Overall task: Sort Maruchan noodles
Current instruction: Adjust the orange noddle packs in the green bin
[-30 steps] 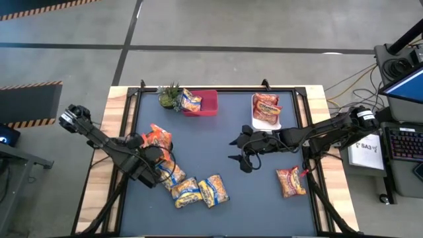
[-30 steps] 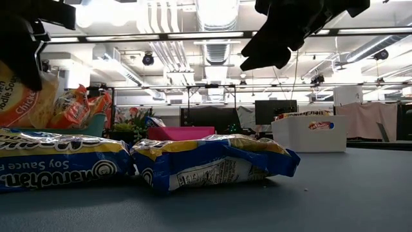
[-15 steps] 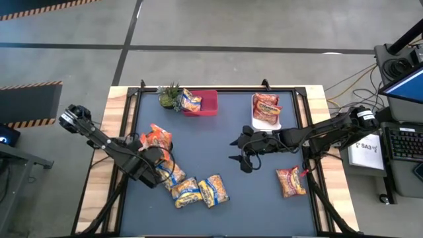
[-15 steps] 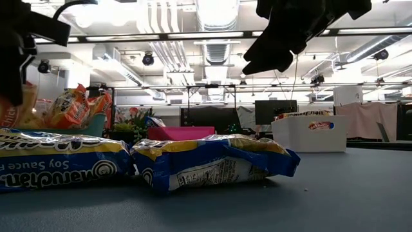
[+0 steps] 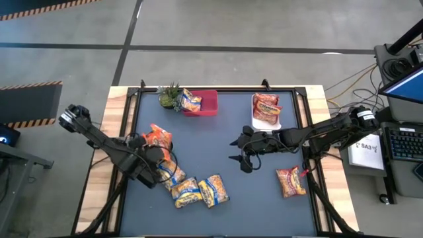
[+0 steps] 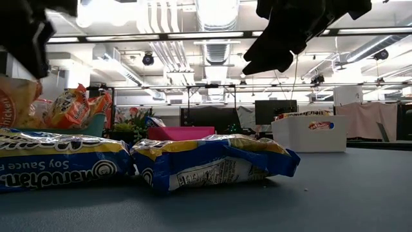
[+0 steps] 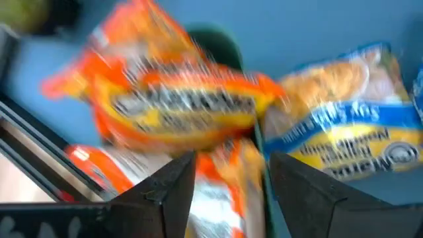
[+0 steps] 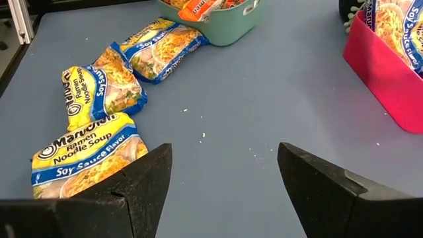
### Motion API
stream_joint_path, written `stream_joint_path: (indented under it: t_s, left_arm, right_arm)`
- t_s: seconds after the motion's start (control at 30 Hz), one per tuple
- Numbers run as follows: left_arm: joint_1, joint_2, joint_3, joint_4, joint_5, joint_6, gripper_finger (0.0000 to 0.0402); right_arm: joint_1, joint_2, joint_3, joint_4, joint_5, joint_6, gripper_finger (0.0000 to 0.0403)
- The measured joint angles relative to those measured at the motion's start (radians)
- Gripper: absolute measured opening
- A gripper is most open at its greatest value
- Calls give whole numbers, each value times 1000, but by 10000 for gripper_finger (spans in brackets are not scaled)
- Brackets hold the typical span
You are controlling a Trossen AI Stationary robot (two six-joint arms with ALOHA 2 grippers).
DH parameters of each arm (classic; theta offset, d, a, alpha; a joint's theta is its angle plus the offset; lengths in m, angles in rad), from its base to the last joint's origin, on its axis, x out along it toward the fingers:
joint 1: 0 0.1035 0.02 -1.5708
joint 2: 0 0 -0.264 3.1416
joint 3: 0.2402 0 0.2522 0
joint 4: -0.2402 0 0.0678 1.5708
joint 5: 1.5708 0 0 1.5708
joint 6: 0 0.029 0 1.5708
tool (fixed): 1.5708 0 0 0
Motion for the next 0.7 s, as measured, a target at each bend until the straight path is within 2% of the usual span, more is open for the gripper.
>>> stream_joint_path:
  t_s: [0.2, 0.47, 0.6, 0.7]
  left_arm:
    - [8, -39, 29, -36, -193, 91, 179]
    - [69, -152, -11, -33, -410, 16, 164]
    - [68, -209, -75, 35, -521, 97, 158]
    - [67, -263, -179, 138, -541, 135, 154]
  right_arm:
    - [0, 0, 0, 2, 0, -1, 265]
    - [0, 0, 0, 3, 0, -16, 265]
    - [0, 0, -1, 3, 0, -33, 265]
    - [0, 0, -8, 7, 0, -38, 265]
